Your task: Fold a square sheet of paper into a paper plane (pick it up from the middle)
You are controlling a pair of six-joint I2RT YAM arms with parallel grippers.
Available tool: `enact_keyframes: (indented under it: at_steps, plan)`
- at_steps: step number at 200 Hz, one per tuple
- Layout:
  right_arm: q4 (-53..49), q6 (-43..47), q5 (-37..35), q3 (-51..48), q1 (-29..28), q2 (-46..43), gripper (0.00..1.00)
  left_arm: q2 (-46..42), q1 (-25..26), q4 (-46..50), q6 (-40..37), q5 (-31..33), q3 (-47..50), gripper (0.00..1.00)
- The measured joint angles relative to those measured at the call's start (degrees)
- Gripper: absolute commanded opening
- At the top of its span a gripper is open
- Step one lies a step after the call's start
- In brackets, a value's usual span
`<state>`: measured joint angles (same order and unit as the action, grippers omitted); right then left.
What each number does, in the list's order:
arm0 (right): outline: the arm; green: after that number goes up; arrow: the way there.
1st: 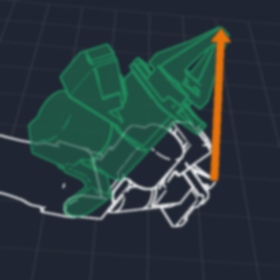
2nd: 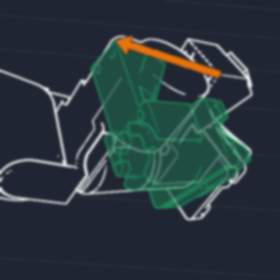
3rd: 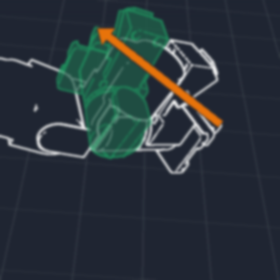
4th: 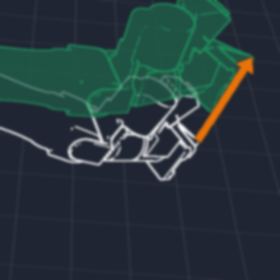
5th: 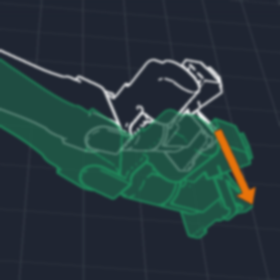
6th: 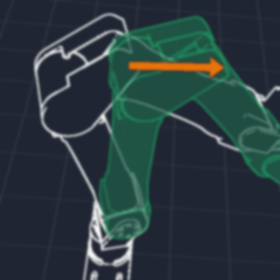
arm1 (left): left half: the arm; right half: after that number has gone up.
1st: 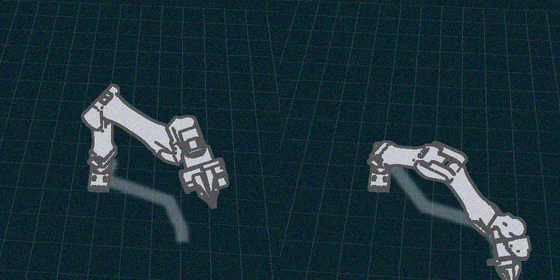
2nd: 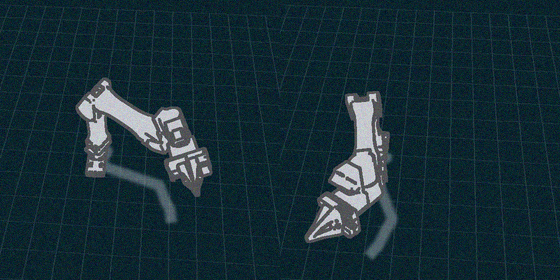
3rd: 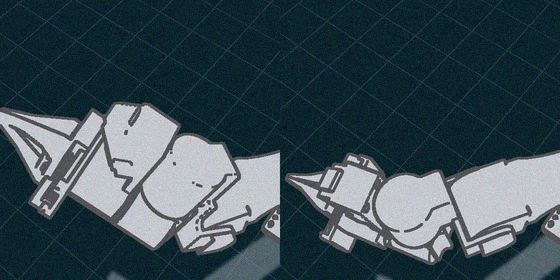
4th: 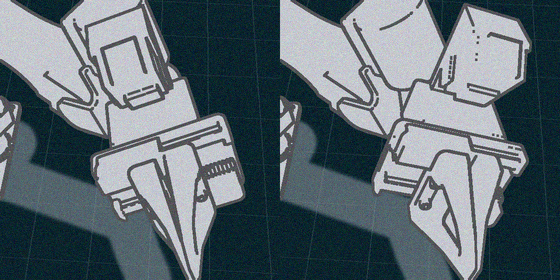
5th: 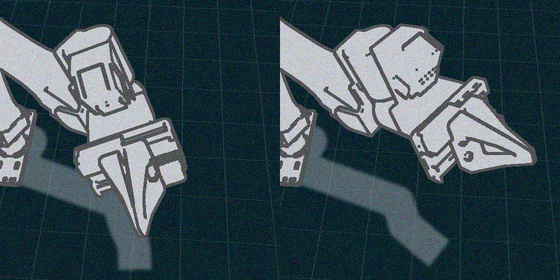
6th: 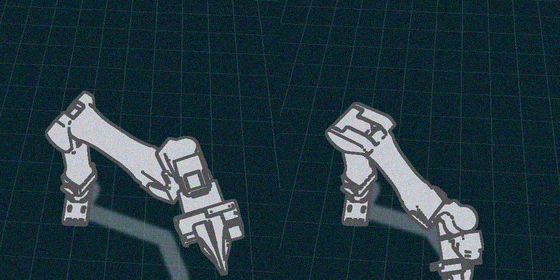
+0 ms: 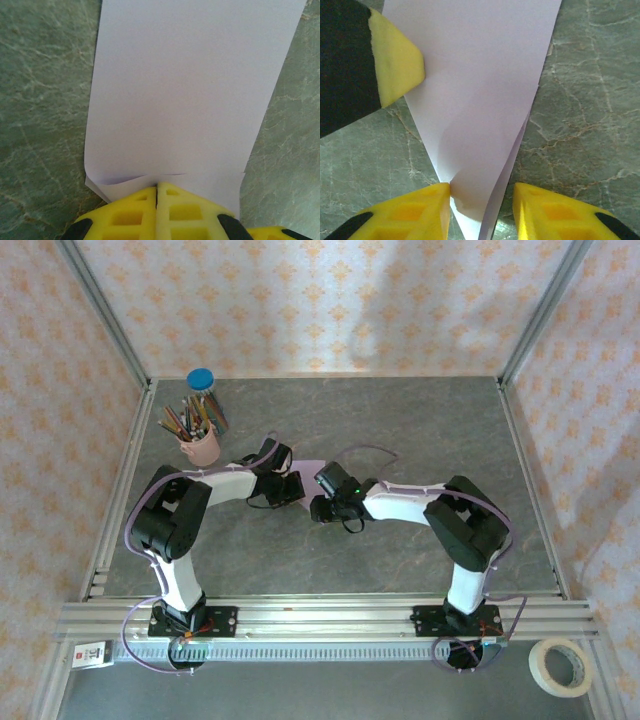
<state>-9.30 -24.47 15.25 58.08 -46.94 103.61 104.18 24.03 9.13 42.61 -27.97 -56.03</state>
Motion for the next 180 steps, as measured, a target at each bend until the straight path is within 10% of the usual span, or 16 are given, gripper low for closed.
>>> enact_keyframes:
  at_steps: [137,180]
  plan:
    - [-1.44,-1.51,-3.85,-1.36,0.42,-5.03,0.42,0.63,0.0,-0.87,-0.22,-0.26,-0.17,0.06]
    - [1.51,-0.28,-1.03,-1.75,0.61,-8.83,0.25,0.66,0.0,-0.87,-0.24,-0.26,-0.17,0.06]
